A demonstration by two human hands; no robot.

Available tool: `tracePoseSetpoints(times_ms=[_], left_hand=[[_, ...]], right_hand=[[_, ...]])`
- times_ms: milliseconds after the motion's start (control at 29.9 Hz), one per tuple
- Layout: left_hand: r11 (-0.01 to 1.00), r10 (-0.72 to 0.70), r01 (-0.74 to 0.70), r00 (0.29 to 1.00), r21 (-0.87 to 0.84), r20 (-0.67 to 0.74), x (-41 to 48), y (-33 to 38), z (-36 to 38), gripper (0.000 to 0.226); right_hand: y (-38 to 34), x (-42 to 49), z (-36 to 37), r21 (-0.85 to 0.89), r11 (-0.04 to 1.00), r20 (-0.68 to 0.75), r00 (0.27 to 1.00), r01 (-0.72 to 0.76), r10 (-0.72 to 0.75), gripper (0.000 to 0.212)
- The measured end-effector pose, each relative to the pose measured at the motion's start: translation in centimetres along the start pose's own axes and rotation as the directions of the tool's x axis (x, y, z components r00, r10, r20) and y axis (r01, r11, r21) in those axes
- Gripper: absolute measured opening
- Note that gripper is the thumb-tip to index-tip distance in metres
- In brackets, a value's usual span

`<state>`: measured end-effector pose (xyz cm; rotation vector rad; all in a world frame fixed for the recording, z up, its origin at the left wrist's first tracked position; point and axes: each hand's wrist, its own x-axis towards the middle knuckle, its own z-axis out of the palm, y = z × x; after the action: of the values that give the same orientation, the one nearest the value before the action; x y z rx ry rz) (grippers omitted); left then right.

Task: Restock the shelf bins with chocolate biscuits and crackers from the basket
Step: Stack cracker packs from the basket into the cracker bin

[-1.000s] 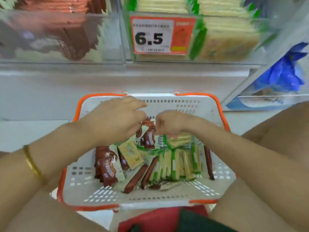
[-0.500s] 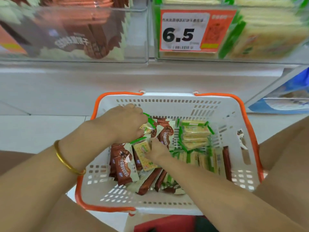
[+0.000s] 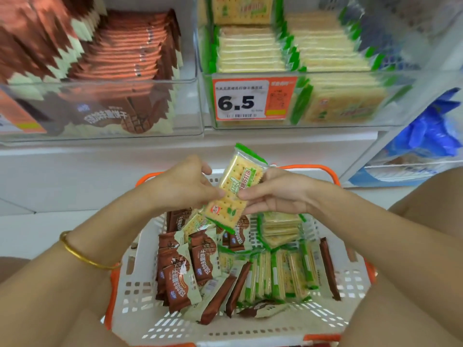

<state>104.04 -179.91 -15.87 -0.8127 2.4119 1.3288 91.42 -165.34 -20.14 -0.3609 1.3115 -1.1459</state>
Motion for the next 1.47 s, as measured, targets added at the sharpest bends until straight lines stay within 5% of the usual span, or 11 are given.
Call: tracePoseSetpoints(times_ms=[167,334,401,468,535,635,735,869,1170,1303,1470], left_hand=[[0.97,0.232,-0.234,0.972,-0.064,-0.036,-1.6,2.2,-1.4,0.014],[0.871,0.486,-0.465,0.863,0.159,-0.137,-3.8,6.2,-3.7,0.015],[0.811,0.584,-0.533,0.763,0.24,-0.277,-4.1,8.1,-4.7,0.015],[0.734,0.678,-0.574,0.587,0.364,-0.442,-3.9,9.1,-6.1,0.022],[0.634,0.771,-0.474,0.45,0.611,-0.451,-2.8,9.1,-7.6,0.041],[0.562,0.77,-0.319,0.539,0.763,-0.341,-0.3,7.7,-8.8,0.063],[0.602,0.726,-0.313,0.597,0.734,-0.341,0.9,6.1,-8.0,0.066],[0.576,0.756,-0.323,0.56,0.751,-0.34,1.1,5.2,-7.8,0.058],[0.59,0.759,-0.336,0.542,0.734,-0.361,1.6,5.1,-7.7,0.056],[0.597,0.757,-0.336,0.537,0.729,-0.373,1.6,5.2,-7.6,0.056],[0.586,0.769,-0.337,0.52,0.737,-0.373,1.6,5.1,-7.5,0.055]], right_hand=[[-2.9,-4.8,-0.7,0.026,0.974,-0.133,0.966,0.227,-0.222,0.039],[-6.7,-8.7,0.0,-0.426,0.836,-0.195,0.867,0.346,-0.459,0.038],[-9.0,-9.7,0.3,-0.497,0.775,-0.199,0.818,0.39,-0.54,0.029],[-11.8,-10.6,-0.3,-0.489,0.747,-0.276,0.733,0.45,-0.622,0.03],[-14.4,-10.4,-1.5,-0.489,0.732,-0.403,0.621,0.475,-0.672,0.025],[-17.7,-7.0,-3.4,-0.543,0.728,-0.556,0.471,0.419,-0.685,0.026],[-20.7,-2.1,-5.0,-0.56,0.742,-0.61,0.422,0.369,-0.671,0.028],[-23.1,2.3,-6.3,-0.588,0.757,-0.634,0.419,0.286,-0.65,0.058],[-24.1,5.1,-7.0,-0.726,0.679,-0.61,0.353,0.111,-0.71,0.053],[-23.8,5.2,-7.1,-0.839,0.534,-0.536,0.338,-0.108,-0.774,0.041],[-23.9,4.7,-6.9,-0.815,0.554,-0.577,0.306,-0.169,-0.757,0.06]])
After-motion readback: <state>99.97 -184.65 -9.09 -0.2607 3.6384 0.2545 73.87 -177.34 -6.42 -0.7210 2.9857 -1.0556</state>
